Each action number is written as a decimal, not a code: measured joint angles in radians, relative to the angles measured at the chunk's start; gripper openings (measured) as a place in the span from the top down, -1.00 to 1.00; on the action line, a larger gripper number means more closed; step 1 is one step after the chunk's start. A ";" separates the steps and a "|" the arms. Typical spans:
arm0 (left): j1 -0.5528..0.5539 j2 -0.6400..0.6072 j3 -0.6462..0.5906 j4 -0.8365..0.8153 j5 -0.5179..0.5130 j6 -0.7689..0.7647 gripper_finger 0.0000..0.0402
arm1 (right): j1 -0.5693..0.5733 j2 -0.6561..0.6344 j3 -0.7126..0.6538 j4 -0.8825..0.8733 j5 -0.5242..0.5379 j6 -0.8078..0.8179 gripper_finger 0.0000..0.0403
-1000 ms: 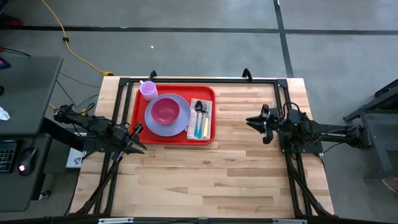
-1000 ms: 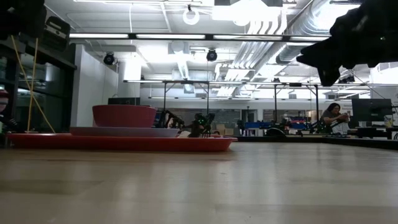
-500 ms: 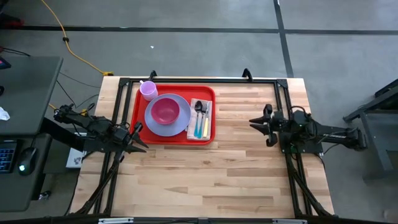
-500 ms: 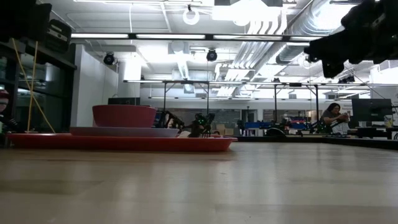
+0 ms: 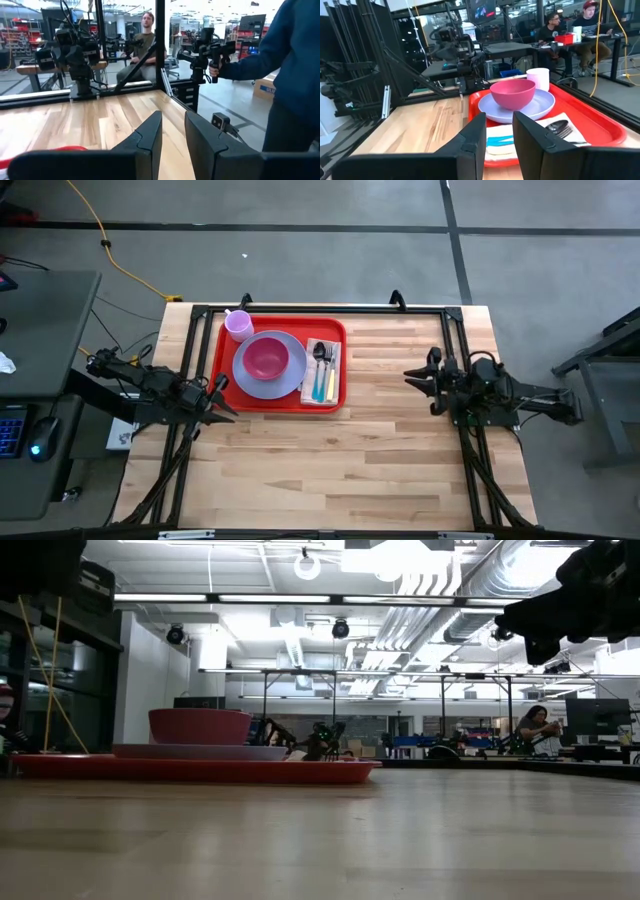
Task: Set up tray
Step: Return to home position
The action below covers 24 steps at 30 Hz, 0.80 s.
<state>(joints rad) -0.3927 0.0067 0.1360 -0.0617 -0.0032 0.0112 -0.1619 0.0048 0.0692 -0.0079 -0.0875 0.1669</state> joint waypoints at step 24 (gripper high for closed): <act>0.000 0.000 0.000 -0.016 -0.036 0.007 0.43 | 0.000 0.001 0.000 -0.071 0.002 0.169 0.63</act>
